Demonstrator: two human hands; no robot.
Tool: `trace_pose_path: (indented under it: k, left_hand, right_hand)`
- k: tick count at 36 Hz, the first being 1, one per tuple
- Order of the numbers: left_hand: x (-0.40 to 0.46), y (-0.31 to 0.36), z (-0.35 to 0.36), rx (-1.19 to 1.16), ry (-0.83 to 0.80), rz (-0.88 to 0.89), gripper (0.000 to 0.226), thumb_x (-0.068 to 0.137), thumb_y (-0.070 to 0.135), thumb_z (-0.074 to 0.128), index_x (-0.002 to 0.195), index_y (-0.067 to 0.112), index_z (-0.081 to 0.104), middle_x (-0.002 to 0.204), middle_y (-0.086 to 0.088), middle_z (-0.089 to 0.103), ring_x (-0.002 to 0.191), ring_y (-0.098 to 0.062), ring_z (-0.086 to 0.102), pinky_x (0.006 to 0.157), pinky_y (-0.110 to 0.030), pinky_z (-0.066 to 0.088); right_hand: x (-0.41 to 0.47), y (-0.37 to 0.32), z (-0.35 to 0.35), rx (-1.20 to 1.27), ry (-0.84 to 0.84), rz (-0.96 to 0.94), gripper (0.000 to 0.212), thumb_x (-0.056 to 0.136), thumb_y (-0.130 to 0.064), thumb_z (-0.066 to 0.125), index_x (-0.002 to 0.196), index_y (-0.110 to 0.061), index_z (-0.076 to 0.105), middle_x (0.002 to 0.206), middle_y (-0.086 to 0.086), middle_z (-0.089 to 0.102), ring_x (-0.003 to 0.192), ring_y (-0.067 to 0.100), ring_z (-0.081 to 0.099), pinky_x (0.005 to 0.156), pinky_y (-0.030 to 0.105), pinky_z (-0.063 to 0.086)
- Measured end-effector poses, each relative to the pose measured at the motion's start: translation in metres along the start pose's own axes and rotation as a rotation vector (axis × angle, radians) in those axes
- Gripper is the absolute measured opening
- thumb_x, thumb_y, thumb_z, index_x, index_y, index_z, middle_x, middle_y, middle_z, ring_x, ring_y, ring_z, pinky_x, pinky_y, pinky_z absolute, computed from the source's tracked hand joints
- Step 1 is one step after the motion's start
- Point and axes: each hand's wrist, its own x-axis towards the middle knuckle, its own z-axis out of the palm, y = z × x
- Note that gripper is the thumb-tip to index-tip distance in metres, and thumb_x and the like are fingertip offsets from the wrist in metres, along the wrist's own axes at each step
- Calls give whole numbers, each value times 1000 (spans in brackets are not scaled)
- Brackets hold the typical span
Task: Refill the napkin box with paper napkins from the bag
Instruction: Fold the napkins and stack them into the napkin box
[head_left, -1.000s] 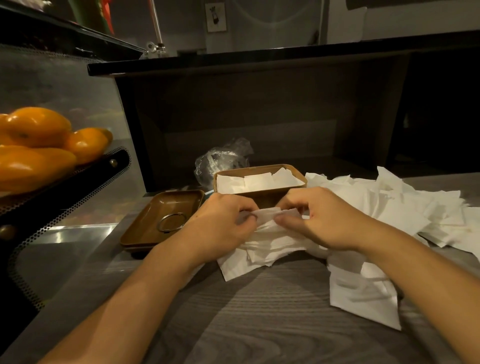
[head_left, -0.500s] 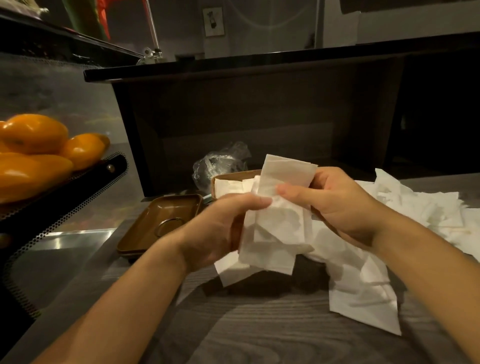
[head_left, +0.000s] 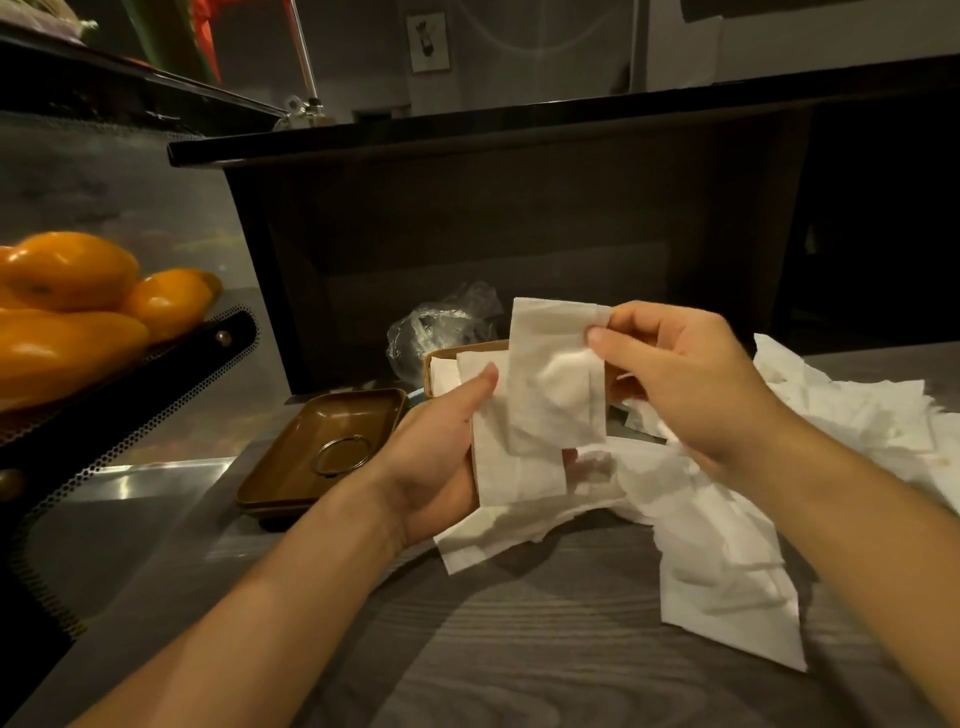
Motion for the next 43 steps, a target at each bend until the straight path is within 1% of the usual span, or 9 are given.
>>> trace_pose_path:
  k: [3,6,17,25,30,33,36,40,43]
  left_hand:
    - [0,-2,0,42,-11,25,35,103,39,40,128,26,61,116,-7,75,105,-28,72,87,-47,61]
    - [1,-4,3,86,-15,49,31,102,40,39,121,29,61,100,-2,78,91,-20,76,76,-36,63]
    - [4,-3,3,159,-52,12,62,85,75,30,124,38,59,120,-1,73,112,-26,70,98,-48,55]
    - [2,-8,3,296,-68,23,49,79,30,68,126,29,55,121,-6,68,114,-26,66,102,-50,52]
    - [4,-8,4,374,16,43,20,100,13,55,109,31,56,106,3,72,99,-15,70,85,-32,58]
    - [1,-7,5,396,28,53,25,103,6,48,102,29,58,83,12,77,81,-7,74,74,-26,58]
    - [-3,-4,5,477,25,62,27,101,3,47,102,25,61,84,10,76,80,-6,73,70,-21,57]
    - [-9,3,9,390,-130,34,27,96,5,49,114,23,58,100,0,76,95,-17,73,82,-30,59]
    - [-14,8,14,244,-225,0,33,91,9,54,122,18,58,97,-5,76,97,-24,74,91,-41,59]
  right_hand:
    - [-3,-5,-2,144,-182,140,11,93,-23,67,93,-16,76,82,-6,76,78,12,74,65,25,61]
    - [-5,2,6,-74,-162,84,8,91,-25,71,86,-22,76,73,-13,73,69,4,72,61,18,58]
    - [-4,12,12,-240,-68,14,6,87,-32,74,82,-29,73,76,-15,71,72,-2,70,62,13,58]
    - [-4,11,12,-207,-80,13,14,90,-33,72,82,-22,76,66,-14,69,65,3,69,55,12,52]
    - [-4,12,12,-245,-94,23,10,89,-32,74,81,-25,74,68,-12,70,68,4,71,60,15,56]
    - [-3,11,10,-316,-60,-24,12,87,-33,77,95,-30,69,76,-8,68,70,7,67,60,16,56]
    - [-3,7,8,-278,-157,24,28,87,-34,77,111,-34,62,101,-11,60,88,7,61,54,9,50]
    - [-7,5,10,-167,-177,-126,7,90,-26,72,97,-26,71,105,-15,63,97,3,63,64,14,55]
    - [-7,2,11,-44,-140,-134,12,89,-28,71,101,-24,71,100,-12,66,90,9,68,63,21,58]
